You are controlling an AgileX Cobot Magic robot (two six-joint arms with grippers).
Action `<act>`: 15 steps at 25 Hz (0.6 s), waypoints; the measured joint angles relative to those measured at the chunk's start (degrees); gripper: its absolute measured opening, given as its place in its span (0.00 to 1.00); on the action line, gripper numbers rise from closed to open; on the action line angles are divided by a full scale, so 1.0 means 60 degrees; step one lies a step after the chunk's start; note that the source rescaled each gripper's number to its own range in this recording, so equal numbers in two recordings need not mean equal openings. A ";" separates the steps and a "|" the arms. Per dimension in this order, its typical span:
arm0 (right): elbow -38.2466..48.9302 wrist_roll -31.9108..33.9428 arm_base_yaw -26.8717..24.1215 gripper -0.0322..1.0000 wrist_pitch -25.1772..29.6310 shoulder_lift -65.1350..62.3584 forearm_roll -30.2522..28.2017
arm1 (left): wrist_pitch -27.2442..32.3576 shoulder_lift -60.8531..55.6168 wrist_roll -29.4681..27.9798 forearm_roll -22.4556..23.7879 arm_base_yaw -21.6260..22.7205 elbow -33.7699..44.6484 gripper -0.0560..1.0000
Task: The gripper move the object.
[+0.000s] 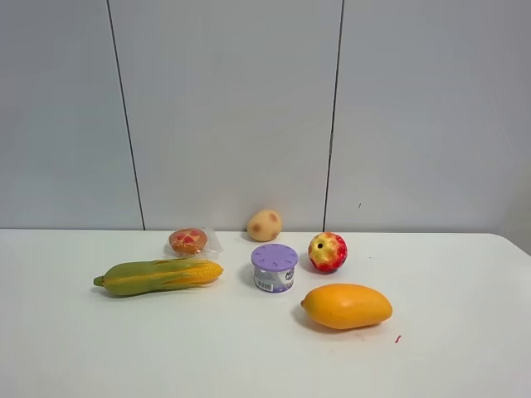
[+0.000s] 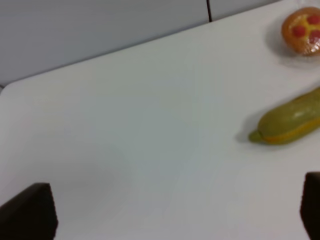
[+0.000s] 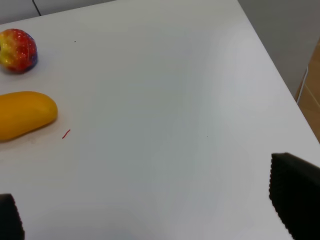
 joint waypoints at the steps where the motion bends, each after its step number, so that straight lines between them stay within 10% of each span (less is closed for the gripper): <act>1: 0.0000 0.0000 0.0000 1.00 0.0000 0.0000 0.0000 | -0.0066 -0.0439 -0.0069 0.0000 0.0035 0.0451 0.98; 15: 0.0000 0.0000 0.0000 1.00 0.0000 0.0000 0.0000 | 0.0899 -0.7295 -0.0774 -0.0506 0.1845 0.4666 0.98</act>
